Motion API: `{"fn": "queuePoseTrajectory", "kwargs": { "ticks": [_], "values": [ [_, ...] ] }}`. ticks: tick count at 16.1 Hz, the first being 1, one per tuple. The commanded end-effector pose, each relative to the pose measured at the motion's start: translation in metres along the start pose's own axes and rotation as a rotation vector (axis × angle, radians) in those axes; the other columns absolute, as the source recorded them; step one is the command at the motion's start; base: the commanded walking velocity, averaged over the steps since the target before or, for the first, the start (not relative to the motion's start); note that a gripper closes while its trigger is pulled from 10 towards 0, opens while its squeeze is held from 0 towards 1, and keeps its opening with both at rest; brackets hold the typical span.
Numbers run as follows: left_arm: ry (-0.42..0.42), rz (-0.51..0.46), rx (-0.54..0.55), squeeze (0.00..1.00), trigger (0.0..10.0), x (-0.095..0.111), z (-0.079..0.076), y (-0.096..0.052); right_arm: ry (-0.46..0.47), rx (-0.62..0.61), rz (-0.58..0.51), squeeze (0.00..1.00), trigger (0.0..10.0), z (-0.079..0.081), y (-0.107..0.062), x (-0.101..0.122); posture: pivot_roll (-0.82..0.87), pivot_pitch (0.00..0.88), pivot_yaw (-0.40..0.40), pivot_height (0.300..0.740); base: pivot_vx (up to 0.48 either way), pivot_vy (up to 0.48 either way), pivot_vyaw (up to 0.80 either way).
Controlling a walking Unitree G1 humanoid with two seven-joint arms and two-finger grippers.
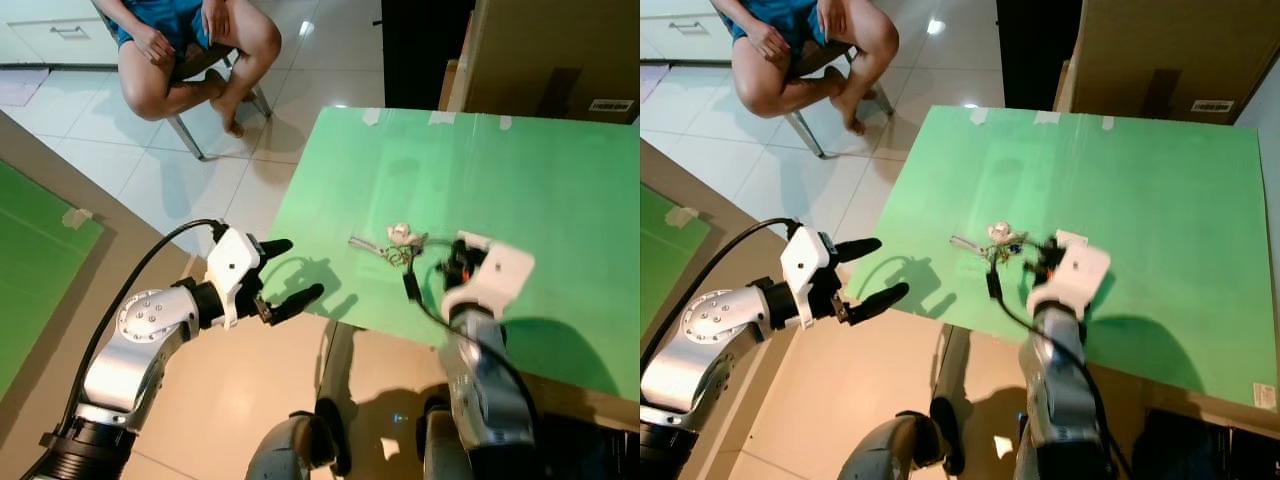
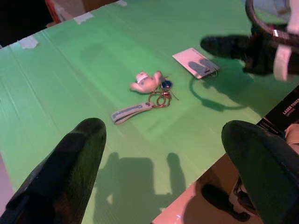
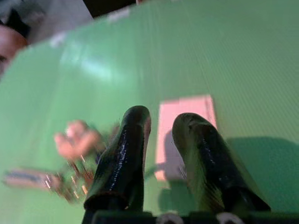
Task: Hang keys on a hook
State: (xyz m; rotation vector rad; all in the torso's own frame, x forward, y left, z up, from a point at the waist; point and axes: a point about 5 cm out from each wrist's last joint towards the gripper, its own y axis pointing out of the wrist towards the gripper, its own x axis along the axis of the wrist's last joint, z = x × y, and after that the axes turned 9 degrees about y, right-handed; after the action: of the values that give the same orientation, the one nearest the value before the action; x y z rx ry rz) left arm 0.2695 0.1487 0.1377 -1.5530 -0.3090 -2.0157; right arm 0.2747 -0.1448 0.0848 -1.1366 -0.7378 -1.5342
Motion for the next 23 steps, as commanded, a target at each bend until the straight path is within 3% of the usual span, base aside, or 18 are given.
{"fn": "queuePoseTrajectory", "kwargs": {
  "ticks": [1,9,10,23],
  "values": [
    [-0.01,0.03,-0.006,0.0,10.0,-0.007,-0.002,-0.004,0.073,0.024,0.046,1.0,10.0,0.024,-0.012,-0.011,-0.15,0.281,0.253,0.74,0.0,0.0,0.0],
    [-0.01,0.033,-0.021,0.0,10.0,-0.006,-0.003,-0.005,0.072,-0.006,0.074,1.0,10.0,0.018,-0.013,-0.018,-0.15,0.297,0.275,0.74,0.0,0.0,0.0],
    [-0.008,0.038,-0.029,0.0,10.0,-0.006,-0.001,-0.007,0.067,-0.027,0.082,0.0,10.0,0.015,-0.01,-0.021,-0.15,0.294,0.282,0.74,0.0,0.0,0.0],
    [0.001,0.051,-0.034,0.0,10.0,-0.003,0.004,-0.012,0.028,-0.052,0.047,0.0,10.0,0.009,0.0,-0.017,-0.12,0.304,0.299,0.74,0.0,0.0,0.0]
  ]
}}
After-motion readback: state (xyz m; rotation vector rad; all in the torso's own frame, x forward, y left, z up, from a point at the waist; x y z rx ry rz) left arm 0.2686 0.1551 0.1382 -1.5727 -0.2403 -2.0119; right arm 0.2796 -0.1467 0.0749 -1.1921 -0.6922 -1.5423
